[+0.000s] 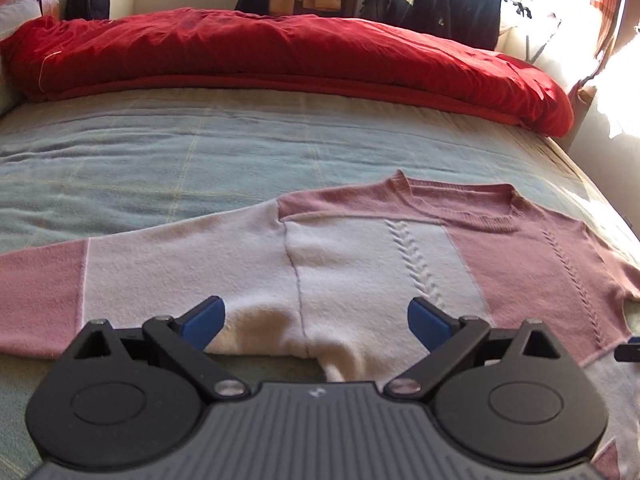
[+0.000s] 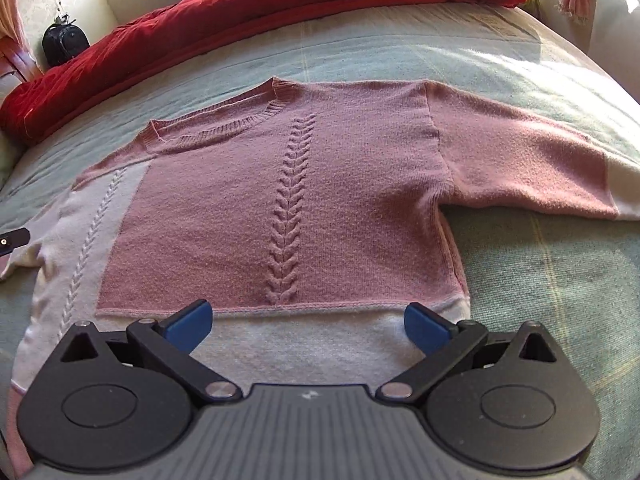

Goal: Fold clothes

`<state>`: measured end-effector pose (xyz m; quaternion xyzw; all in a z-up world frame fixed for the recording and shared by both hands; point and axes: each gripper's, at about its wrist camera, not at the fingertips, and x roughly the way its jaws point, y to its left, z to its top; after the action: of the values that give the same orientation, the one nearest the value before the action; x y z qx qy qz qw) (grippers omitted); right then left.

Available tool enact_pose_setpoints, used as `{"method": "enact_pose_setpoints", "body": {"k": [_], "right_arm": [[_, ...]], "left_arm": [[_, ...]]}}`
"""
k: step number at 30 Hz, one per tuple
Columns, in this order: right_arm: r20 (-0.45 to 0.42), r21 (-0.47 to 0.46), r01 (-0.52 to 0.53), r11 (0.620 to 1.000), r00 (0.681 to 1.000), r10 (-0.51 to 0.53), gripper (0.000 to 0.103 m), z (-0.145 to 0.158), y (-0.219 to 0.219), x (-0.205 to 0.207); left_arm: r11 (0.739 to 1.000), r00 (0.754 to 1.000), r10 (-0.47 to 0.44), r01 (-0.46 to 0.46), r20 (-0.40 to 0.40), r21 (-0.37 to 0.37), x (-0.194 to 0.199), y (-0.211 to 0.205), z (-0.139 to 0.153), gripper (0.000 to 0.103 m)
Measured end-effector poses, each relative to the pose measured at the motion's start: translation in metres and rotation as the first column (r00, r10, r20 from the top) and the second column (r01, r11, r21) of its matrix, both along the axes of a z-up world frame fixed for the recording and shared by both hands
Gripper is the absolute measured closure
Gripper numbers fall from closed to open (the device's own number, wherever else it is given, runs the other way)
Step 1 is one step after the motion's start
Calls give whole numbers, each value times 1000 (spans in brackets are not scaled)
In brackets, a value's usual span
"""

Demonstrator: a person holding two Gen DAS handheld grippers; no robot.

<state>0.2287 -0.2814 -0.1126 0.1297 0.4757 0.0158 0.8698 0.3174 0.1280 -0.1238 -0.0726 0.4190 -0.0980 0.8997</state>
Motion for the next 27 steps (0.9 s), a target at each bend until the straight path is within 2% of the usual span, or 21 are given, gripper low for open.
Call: {"method": "enact_pose_setpoints", "body": {"k": [2,3,5,8,9,12,15,19,22,24,26,27], "right_arm": [[-12,5,1,1000,1000,-1,0,0,2,-2],[-17,8,2,1000,1000,-2,0,0,2,-3],[-27,10,4,1000,1000,-3,0,0,4,-5],[-34,3,4,1000,999,-4,0,-2,3,-5],[-34,4,4,1000,999,-4,0,-2,3,-5],[-32,17,2,1000,999,-2,0,0,6,-4],[-29,30,-2,1000,1000,3,0,4,11,-4],[-28,40,-14,999,999,16,0,7,13,-8],[-39,35,-16,999,999,17,0,6,11,-9],[-43,37,-11,999,999,12,0,5,9,-9],[-44,40,-10,999,999,12,0,4,9,-9],[-43,42,-11,999,999,13,0,4,10,-9]], "left_arm": [[997,998,15,-18,-53,-69,4,12,-20,6],[997,999,6,-10,-50,-71,-1,15,-24,6],[998,999,-16,14,-30,-60,-14,19,-29,6],[999,998,-40,40,-54,-16,-22,18,-19,6],[998,998,-56,56,-36,9,-22,14,-13,6],[991,993,-117,116,23,65,-14,-2,1,5],[989,991,-131,129,17,73,4,-15,-2,5],[997,997,-41,45,-63,58,8,0,-29,5],[1000,998,-17,17,-56,0,-11,19,-27,5],[999,998,-14,16,-54,31,-18,26,-14,5],[996,1000,0,0,-6,92,-20,34,-1,5],[996,1000,19,-19,5,93,-16,41,2,5]]}}
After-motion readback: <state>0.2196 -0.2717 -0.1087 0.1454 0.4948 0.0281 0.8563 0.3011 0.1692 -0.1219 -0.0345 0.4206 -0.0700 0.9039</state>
